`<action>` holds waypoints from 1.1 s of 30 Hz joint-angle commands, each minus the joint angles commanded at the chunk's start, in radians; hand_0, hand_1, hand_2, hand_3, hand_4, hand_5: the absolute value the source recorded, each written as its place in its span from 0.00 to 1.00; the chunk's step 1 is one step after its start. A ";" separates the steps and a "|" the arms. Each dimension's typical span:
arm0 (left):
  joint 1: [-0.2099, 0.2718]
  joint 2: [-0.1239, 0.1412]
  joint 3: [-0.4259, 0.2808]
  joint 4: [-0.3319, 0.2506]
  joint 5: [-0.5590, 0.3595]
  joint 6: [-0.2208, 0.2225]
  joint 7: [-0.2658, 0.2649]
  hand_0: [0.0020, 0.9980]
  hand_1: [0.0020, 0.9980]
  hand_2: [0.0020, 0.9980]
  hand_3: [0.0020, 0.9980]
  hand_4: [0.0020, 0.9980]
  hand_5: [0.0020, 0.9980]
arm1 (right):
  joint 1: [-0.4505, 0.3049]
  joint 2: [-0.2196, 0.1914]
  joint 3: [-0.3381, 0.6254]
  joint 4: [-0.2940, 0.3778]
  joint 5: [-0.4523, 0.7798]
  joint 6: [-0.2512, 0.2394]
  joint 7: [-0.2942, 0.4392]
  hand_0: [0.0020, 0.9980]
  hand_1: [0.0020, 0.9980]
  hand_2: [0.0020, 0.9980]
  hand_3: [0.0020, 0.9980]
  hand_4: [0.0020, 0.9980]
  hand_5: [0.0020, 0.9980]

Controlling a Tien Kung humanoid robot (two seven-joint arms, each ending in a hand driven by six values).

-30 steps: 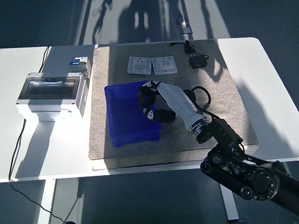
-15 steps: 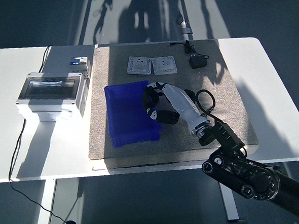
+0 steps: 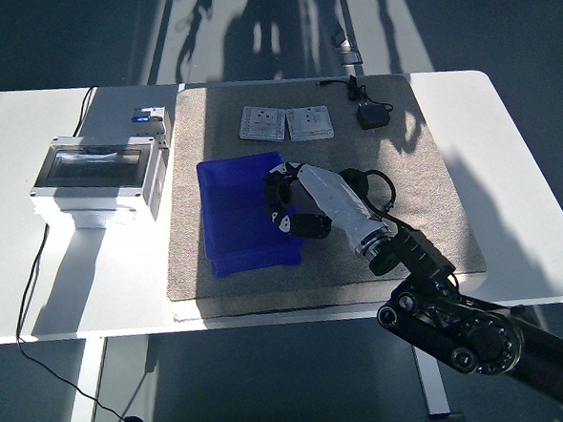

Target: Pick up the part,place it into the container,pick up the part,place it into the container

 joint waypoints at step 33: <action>-0.020 0.000 -0.017 0.000 0.016 -0.006 -0.012 0.62 0.63 0.68 0.64 0.64 0.81 | 0.040 -0.026 0.000 0.002 -0.023 0.048 -0.050 1.00 0.96 0.95 1.00 0.90 0.35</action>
